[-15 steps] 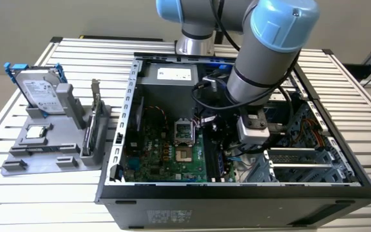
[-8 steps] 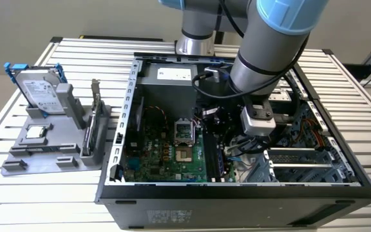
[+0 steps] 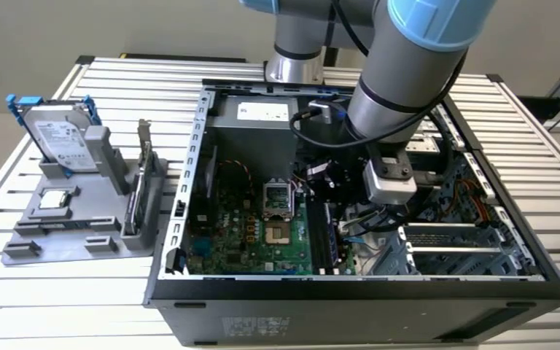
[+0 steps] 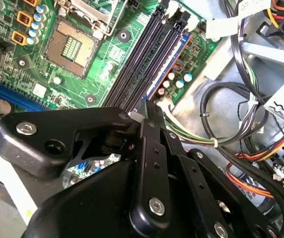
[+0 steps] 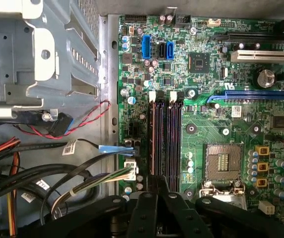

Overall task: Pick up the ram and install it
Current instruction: 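Press down the ram until it locks into place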

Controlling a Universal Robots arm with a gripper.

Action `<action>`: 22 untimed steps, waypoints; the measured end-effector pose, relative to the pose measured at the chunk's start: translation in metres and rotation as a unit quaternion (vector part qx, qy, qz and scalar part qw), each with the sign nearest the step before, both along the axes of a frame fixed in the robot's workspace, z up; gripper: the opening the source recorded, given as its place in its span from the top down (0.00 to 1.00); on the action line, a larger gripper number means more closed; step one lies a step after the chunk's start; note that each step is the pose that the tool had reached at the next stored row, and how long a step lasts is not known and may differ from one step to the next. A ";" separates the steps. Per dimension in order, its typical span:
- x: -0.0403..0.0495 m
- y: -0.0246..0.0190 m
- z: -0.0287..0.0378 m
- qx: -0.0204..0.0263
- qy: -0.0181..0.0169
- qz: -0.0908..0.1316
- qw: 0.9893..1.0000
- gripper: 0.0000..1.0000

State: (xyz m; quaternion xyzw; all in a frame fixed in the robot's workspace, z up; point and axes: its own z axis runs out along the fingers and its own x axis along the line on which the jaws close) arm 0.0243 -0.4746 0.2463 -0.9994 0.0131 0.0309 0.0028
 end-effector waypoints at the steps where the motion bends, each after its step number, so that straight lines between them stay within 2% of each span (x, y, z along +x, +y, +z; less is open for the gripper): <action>1: -0.0001 0.0000 0.0001 0.000 0.000 0.000 1.000 1.00; 19: -0.0005 0.0000 0.0005 0.000 0.000 0.001 1.000 1.00; 22: -0.0005 0.0001 0.0005 0.000 0.000 0.016 1.000 1.00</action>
